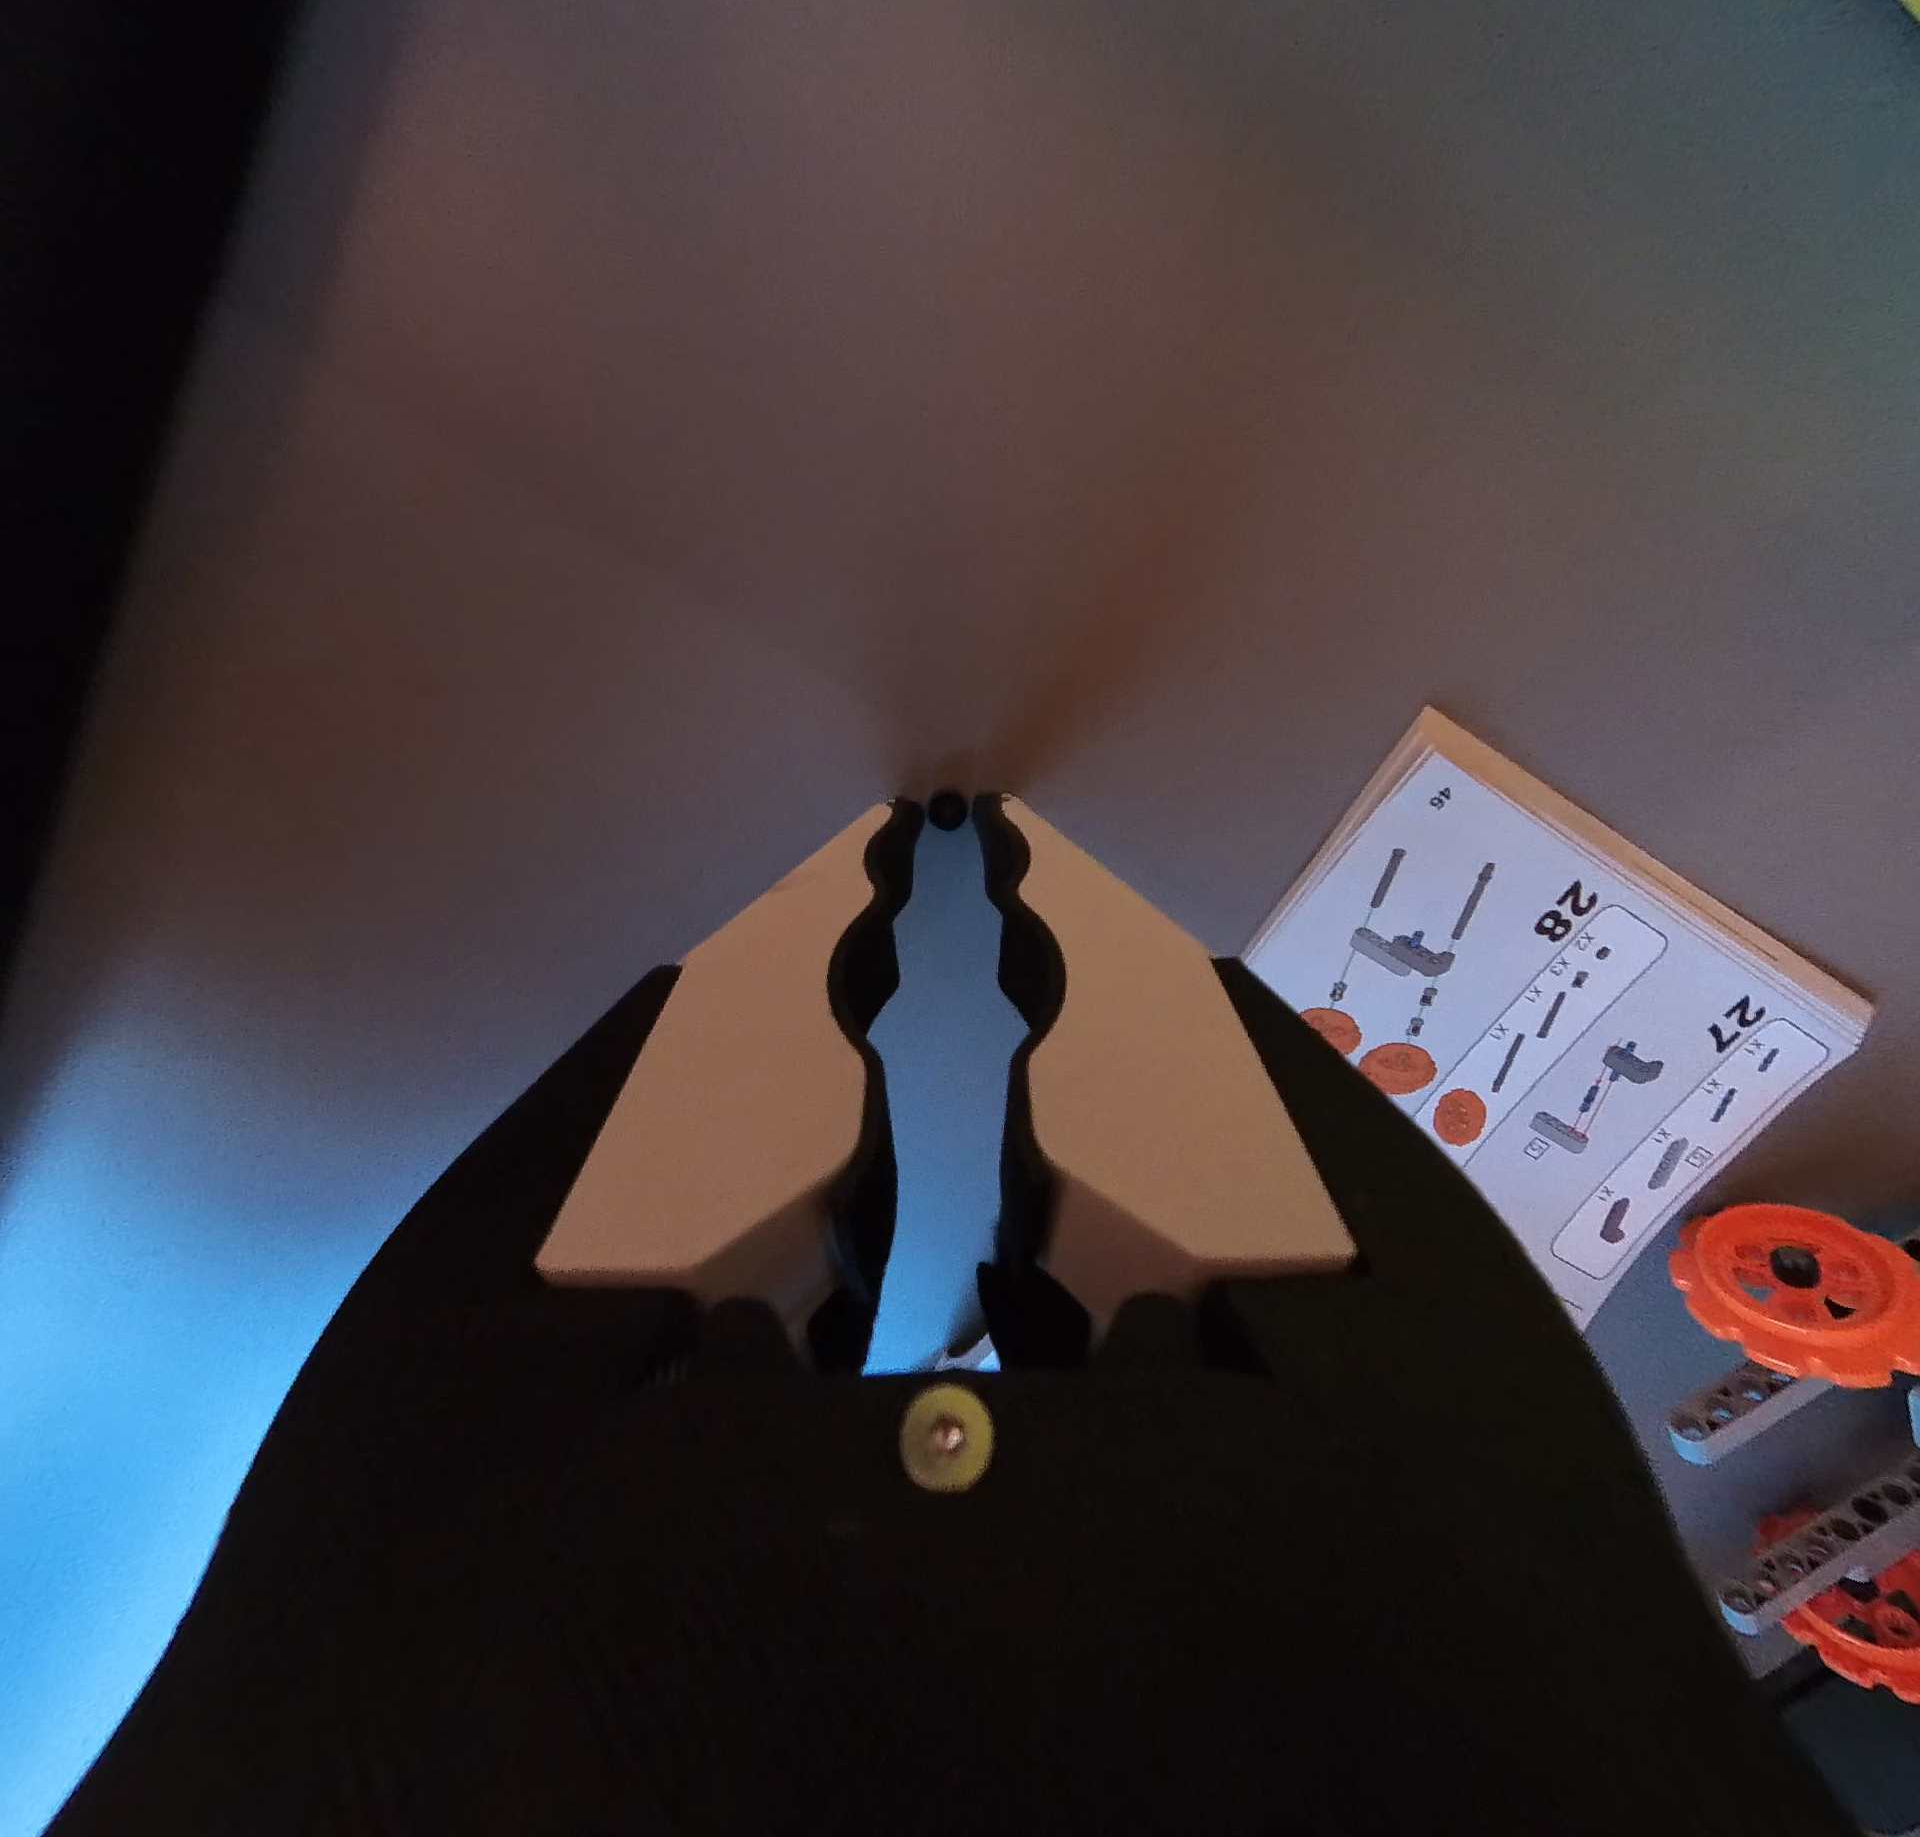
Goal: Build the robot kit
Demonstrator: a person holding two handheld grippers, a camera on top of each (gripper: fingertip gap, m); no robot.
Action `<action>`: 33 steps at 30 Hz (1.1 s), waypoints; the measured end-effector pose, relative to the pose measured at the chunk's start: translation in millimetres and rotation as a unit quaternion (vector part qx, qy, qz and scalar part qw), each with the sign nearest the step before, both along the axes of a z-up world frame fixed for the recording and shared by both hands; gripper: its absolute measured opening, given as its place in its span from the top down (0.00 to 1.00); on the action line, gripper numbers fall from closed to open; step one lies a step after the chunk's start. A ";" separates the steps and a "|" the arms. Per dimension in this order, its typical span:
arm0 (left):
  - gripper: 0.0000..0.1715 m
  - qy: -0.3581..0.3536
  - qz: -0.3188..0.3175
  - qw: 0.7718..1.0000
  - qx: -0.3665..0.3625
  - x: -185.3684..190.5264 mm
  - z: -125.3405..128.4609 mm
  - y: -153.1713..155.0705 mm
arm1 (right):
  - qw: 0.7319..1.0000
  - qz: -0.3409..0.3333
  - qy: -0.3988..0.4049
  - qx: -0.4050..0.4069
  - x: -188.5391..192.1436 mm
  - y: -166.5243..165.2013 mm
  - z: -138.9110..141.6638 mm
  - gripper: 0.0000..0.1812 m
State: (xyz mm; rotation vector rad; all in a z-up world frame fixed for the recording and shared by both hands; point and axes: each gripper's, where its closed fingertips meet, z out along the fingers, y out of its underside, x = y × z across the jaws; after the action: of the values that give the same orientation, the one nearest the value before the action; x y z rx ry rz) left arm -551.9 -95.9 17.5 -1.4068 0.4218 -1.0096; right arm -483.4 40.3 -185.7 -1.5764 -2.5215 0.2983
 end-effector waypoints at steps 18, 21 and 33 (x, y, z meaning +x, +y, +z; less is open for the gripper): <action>0.97 0.017 0.013 1.000 0.003 -12.0 -1.5 -9.1 | 0.984 -0.121 0.127 0.021 67.3 33.7 31.7 0.96; 0.97 0.015 0.016 1.000 0.000 -18.3 -4.4 -9.5 | 0.964 -0.196 0.178 0.025 121.0 47.3 41.7 0.96; 0.97 0.002 -0.037 0.999 0.006 16.5 18.6 30.4 | 0.897 -0.273 0.345 0.036 175.7 39.5 70.6 0.97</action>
State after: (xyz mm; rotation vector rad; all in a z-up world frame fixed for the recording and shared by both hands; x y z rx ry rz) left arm -535.3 -65.5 36.1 -1.3916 0.4845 -1.0626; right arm -307.7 79.8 -115.2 -1.6780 -1.4854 0.5544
